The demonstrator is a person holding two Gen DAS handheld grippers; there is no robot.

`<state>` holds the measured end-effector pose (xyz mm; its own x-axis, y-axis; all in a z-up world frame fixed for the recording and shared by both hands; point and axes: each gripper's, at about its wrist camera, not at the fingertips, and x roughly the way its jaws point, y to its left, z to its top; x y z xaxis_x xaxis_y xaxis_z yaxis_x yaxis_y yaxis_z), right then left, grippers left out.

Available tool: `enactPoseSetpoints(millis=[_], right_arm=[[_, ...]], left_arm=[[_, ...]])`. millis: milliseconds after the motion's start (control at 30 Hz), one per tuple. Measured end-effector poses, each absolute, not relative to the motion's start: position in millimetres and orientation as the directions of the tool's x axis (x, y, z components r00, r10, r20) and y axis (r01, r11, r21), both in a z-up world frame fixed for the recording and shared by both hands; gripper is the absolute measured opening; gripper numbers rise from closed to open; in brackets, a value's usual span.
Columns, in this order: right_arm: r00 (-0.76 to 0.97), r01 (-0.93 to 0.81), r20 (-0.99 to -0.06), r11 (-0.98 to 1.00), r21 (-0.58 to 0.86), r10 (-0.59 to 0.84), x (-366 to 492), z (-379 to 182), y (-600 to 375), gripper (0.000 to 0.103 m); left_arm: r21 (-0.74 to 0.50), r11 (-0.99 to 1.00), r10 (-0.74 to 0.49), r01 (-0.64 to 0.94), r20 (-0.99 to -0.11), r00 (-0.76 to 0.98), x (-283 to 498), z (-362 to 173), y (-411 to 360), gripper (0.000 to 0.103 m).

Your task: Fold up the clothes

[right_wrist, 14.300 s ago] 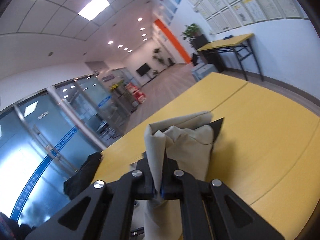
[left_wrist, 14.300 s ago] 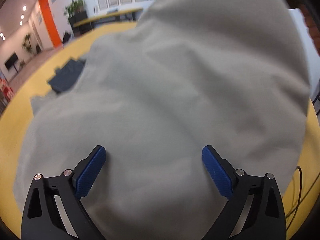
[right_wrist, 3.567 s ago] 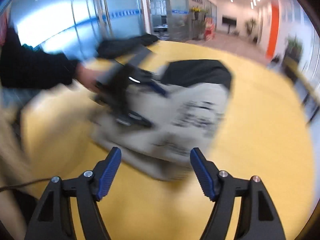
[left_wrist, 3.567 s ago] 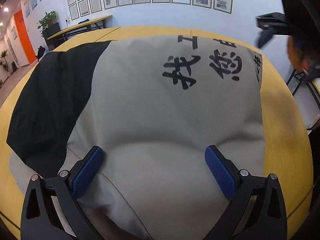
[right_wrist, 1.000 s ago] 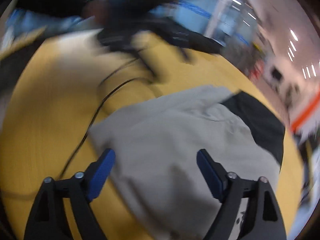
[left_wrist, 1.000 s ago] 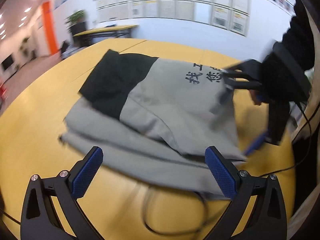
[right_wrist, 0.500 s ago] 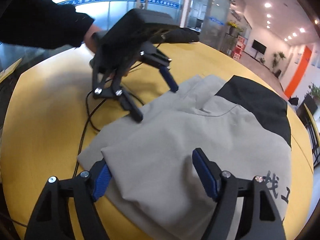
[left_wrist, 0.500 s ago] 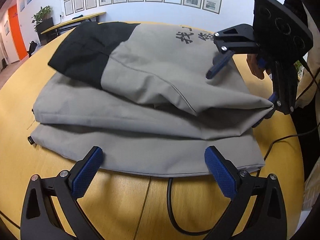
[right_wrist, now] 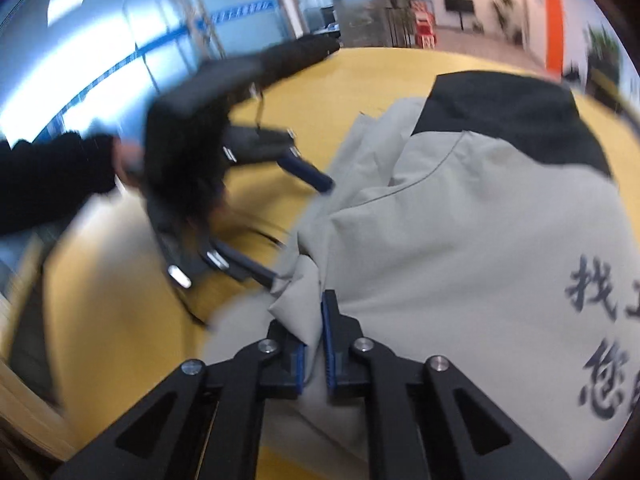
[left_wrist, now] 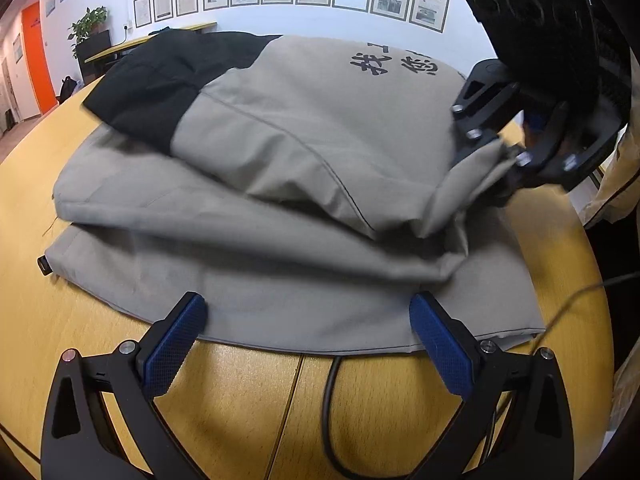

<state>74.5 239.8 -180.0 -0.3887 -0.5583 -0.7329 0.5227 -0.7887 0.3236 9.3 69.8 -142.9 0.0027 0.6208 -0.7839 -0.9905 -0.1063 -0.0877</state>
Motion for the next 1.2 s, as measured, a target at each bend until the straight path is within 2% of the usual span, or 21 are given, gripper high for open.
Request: enactPoseSetpoints(millis=[133,167,333,467,533,667,767,867,933,1000,1067,1133,1200], right_arm=[[-0.348,0.468,-0.596,-0.685,0.558,-0.723,75,-158,242,0.006],[-0.340,0.469,-0.584,-0.671,0.575,-0.738,70,-159,236,0.006],[-0.278,0.453,-0.670,-0.709,0.541,-0.688,80,-187,234,0.006],[-0.277,0.566,-0.720,-0.713,0.413,-0.637,89,-195,216,0.006],[-0.298,0.627,-0.739,-0.707,0.327,-0.605,95,-193,208,0.006],[-0.361,0.718,-0.756,-0.680,0.149,-0.547,113,-197,195,0.007],[-0.394,0.744,-0.749,-0.664,0.080,-0.532,124,-195,191,0.011],[-0.406,0.767,-0.743,-0.640,0.039,-0.532,137,-189,190,0.028],[-0.393,0.767,-0.746,-0.640,0.056,-0.537,140,-185,191,0.048],[-0.381,0.766,-0.749,-0.639,0.073,-0.542,144,-181,192,0.056],[-0.416,0.721,-0.743,-0.688,0.081,-0.524,154,-163,219,0.058],[-0.481,0.657,-0.743,-0.752,0.044,-0.465,169,-151,251,0.075],[-0.503,0.634,-0.775,-0.773,-0.032,-0.381,178,-150,269,0.075]], left_arm=[[-0.073,-0.097,0.617,-0.993,-0.787,-0.002,8,-144,68,0.103],[-0.068,-0.097,0.614,-0.993,-0.789,-0.006,7,-144,66,0.103],[-0.051,-0.137,0.580,-0.989,-0.814,-0.039,0,-141,46,0.103],[-0.052,-0.226,0.587,-0.973,-0.804,-0.093,-11,-119,20,0.103],[-0.054,-0.243,0.648,-0.969,-0.752,-0.121,-12,-91,19,0.103],[-0.031,-0.163,0.753,-0.986,-0.650,-0.104,-3,-51,61,0.103],[-0.002,-0.064,0.744,-0.998,-0.667,-0.046,-11,-58,107,0.103],[-0.022,-0.033,0.647,-0.999,-0.762,-0.005,-21,-109,137,0.102],[-0.038,-0.026,0.625,-0.999,-0.780,0.013,-27,-133,147,0.103],[-0.053,-0.026,0.639,-0.998,-0.769,0.024,-31,-140,146,0.103],[-0.058,-0.030,0.641,-0.998,-0.767,0.026,-35,-142,145,0.103],[-0.063,-0.030,0.641,-0.998,-0.767,0.029,-38,-143,143,0.103],[-0.067,-0.030,0.641,-0.997,-0.767,0.032,-41,-146,144,0.103]])
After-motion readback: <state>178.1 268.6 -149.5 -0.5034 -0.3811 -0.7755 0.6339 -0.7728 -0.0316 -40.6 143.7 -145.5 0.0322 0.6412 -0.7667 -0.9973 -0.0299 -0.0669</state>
